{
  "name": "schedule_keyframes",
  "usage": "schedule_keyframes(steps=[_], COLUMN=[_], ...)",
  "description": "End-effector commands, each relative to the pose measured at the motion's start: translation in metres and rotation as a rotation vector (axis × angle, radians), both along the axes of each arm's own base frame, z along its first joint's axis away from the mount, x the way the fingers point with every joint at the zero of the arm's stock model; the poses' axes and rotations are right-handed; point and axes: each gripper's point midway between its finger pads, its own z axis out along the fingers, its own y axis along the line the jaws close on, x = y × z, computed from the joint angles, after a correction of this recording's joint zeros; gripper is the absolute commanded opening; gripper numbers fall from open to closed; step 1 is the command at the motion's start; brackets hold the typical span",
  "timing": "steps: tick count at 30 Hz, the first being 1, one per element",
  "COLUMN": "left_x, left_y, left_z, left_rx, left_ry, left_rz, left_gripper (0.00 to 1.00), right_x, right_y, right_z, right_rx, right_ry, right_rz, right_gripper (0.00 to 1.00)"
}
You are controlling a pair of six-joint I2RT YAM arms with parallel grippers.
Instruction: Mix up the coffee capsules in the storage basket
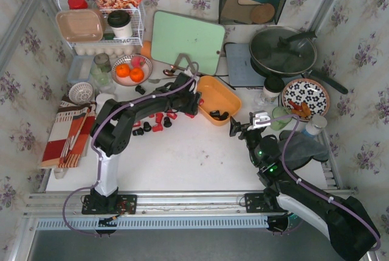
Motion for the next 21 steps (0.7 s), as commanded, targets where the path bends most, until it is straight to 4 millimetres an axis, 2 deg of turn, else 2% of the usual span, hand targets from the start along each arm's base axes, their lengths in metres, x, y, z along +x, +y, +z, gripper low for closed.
schedule_keyframes(steps=[1, 10, 12, 14, 16, 21], left_x=[0.007, -0.003, -0.006, -0.007, -0.008, 0.000], left_y=[-0.010, -0.001, 0.000, -0.002, -0.004, -0.007], left_z=[0.000, -0.009, -0.009, 0.001, 0.017, 0.074], left_rx=[-0.021, -0.004, -0.012, -0.034, -0.062, -0.157], left_ry=[-0.007, 0.022, 0.024, 0.014, -0.013, -0.138], left_rz=[-0.027, 0.007, 0.002, -0.001, 0.006, 0.045], left_gripper=[0.61, 0.57, 0.43, 0.32, 0.31, 0.34], right_x=[0.001, 0.001, 0.000, 0.000, 0.000, 0.000], right_y=[0.002, 0.003, 0.003, 0.003, 0.003, 0.003], right_z=[0.011, 0.013, 0.013, 0.013, 0.013, 0.012], right_rx=[0.024, 0.028, 0.028, 0.029, 0.029, 0.028], right_ry=[-0.024, -0.027, -0.028, -0.026, -0.026, -0.024], right_rz=[0.005, 0.010, 0.012, 0.012, 0.011, 0.012], right_gripper=[0.83, 0.83, 0.83, 0.83, 0.83, 0.83])
